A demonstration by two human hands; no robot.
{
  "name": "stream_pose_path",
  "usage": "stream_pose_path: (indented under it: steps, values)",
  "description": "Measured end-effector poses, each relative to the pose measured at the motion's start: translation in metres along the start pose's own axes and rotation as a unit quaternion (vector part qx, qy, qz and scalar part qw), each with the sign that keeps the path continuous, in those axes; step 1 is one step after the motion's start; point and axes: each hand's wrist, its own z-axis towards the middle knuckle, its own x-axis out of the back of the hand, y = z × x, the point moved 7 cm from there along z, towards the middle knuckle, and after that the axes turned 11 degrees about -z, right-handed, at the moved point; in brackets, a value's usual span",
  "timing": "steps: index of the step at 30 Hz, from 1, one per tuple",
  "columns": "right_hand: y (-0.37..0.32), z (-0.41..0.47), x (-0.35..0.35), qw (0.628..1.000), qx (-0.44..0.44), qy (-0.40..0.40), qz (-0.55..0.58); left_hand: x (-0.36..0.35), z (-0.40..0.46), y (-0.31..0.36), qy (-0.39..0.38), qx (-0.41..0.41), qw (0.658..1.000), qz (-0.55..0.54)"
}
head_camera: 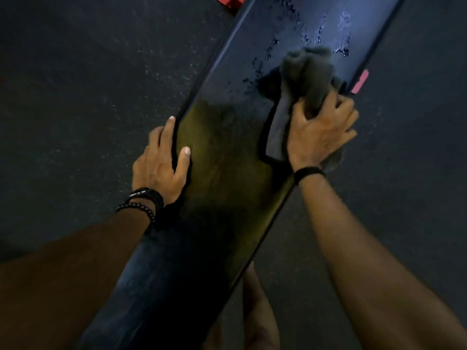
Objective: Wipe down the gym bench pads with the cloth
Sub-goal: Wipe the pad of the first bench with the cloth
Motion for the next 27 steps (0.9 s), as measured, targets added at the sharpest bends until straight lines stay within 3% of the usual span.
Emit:
stream_pose_path:
  steps: [4, 7, 9, 14, 17, 19, 22, 24, 27]
  values:
    - [0.02, -0.1, 0.017, 0.993, 0.07, -0.085, 0.031, -0.001, -0.002, 0.001, -0.012, -0.002, 1.0, 0.001]
    - [0.046, -0.192, 0.044, 0.983, 0.048, -0.166, 0.053, -0.003, 0.002, 0.0, -0.022, 0.011, 1.0, 0.004]
    - [0.047, -0.172, 0.035, 0.984, 0.02, -0.155, 0.089, -0.002, 0.002, 0.0, -0.02, 0.012, 1.0, 0.003]
    - [0.047, -0.001, -0.019, 0.972, -0.185, -0.032, 0.139, -0.003, 0.003, 0.0, -0.021, 0.013, 1.0, -0.002]
    - [0.046, -0.006, -0.017, 0.979, -0.145, -0.045, 0.14, -0.004, 0.001, -0.001, -0.026, 0.019, 0.999, -0.004]
    - [0.054, -0.072, 0.001, 0.976, -0.12, -0.09, 0.155, -0.003, 0.001, -0.001, -0.027, 0.021, 0.999, -0.004]
    - [0.067, -0.159, 0.026, 0.956, -0.158, -0.18, 0.169, -0.003, 0.004, 0.0, -0.032, 0.028, 0.999, 0.001]
    - [0.06, -0.132, 0.021, 0.959, -0.152, -0.171, 0.169, -0.003, 0.004, 0.001, -0.033, 0.031, 0.999, -0.001]
    - [0.031, -0.019, -0.006, 0.99, -0.089, -0.072, 0.086, -0.003, 0.004, 0.001, -0.034, 0.031, 0.999, -0.007]
